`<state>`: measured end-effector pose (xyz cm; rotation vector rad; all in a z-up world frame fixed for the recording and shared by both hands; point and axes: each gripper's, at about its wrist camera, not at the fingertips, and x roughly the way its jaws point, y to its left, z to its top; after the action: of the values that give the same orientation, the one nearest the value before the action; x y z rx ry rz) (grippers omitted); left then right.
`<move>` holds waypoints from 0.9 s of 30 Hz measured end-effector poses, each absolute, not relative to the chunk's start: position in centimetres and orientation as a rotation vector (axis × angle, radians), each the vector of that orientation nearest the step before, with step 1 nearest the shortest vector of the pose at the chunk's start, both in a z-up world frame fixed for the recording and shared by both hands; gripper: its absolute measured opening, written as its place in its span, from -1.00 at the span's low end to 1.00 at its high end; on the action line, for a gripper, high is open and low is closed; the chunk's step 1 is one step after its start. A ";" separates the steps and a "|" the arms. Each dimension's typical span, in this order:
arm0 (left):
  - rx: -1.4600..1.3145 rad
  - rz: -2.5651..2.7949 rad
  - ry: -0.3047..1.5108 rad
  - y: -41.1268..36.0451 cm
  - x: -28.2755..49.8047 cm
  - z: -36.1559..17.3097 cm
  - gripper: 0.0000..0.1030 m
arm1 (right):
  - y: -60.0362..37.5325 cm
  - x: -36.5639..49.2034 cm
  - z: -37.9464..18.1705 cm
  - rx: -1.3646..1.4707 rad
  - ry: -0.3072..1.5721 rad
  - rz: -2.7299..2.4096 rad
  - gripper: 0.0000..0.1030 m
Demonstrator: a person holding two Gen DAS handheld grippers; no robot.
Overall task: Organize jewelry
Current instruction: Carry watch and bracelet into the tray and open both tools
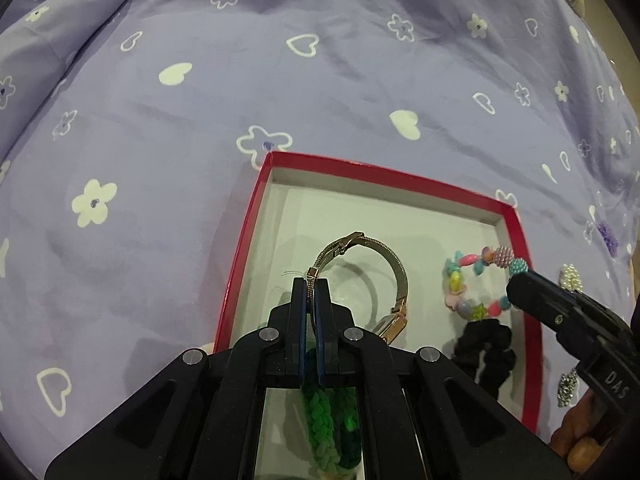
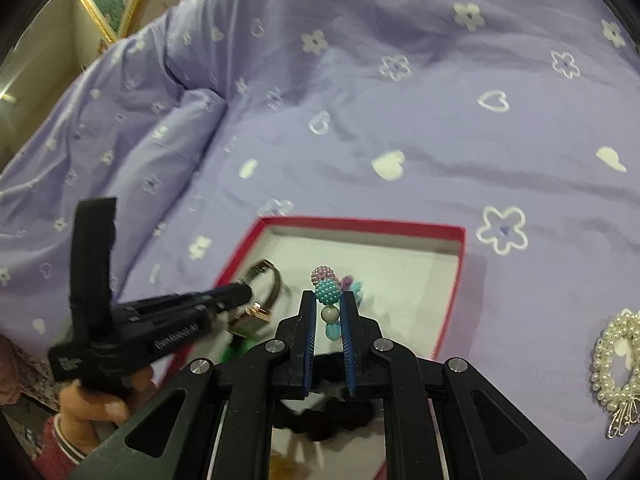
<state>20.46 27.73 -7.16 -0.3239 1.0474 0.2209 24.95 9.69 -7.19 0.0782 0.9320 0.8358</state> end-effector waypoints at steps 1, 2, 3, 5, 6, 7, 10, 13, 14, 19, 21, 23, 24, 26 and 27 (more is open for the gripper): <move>-0.323 0.224 1.050 27.7 20.5 -7.3 -0.94 | 9.7 25.0 -7.5 0.064 0.937 0.825 -0.77; -0.323 0.226 1.052 27.7 20.5 -7.4 -0.94 | 9.7 25.0 -7.7 0.052 0.941 0.818 -0.77; -0.324 0.228 1.054 27.8 20.5 -7.5 -0.94 | 9.7 24.9 -8.0 0.040 0.945 0.814 -0.77; -0.330 0.228 1.060 27.9 20.7 -7.6 -0.93 | 9.8 24.9 -8.3 0.021 0.955 0.806 -0.77; -0.332 0.227 1.065 28.0 20.7 -7.7 -0.93 | 9.9 25.0 -8.6 0.012 0.962 0.803 -0.77; -0.332 0.227 1.068 28.0 20.7 -7.8 -0.93 | 10.0 25.0 -8.8 0.006 0.971 0.803 -0.77; -0.324 0.229 1.070 27.9 20.7 -7.7 -0.93 | 10.1 25.1 -9.2 -0.013 0.987 0.807 -0.76; -0.304 0.232 1.070 27.7 20.9 -7.7 -0.92 | 10.2 24.9 -9.1 -0.031 0.987 0.810 -0.72; -0.299 0.234 1.070 27.7 20.9 -7.6 -0.91 | 10.2 24.9 -9.1 -0.033 0.986 0.811 -0.71; -0.295 0.228 1.064 27.5 20.8 -7.2 -0.82 | 9.8 25.0 -8.9 -0.031 0.986 0.808 -0.62; -0.291 0.229 1.060 27.4 20.8 -6.9 -0.78 | 9.7 25.0 -8.7 -0.033 0.981 0.808 -0.56; -0.285 0.234 1.053 27.3 20.5 -6.6 -0.76 | 9.6 24.9 -8.5 -0.029 0.977 0.807 -0.54; -0.284 0.236 1.049 27.2 20.4 -6.4 -0.73 | 9.4 24.9 -8.4 -0.024 0.975 0.808 -0.54; -0.288 0.237 1.039 27.1 20.0 -6.0 -0.62 | 8.9 24.7 -7.9 -0.016 0.966 0.808 -0.52; -0.288 0.238 1.033 27.0 19.8 -5.7 -0.55 | 8.5 24.5 -7.5 -0.008 0.957 0.811 -0.47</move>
<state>19.79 27.03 -5.72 -0.2875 1.0330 0.2382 24.52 8.53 -7.51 -0.0081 0.9574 0.8111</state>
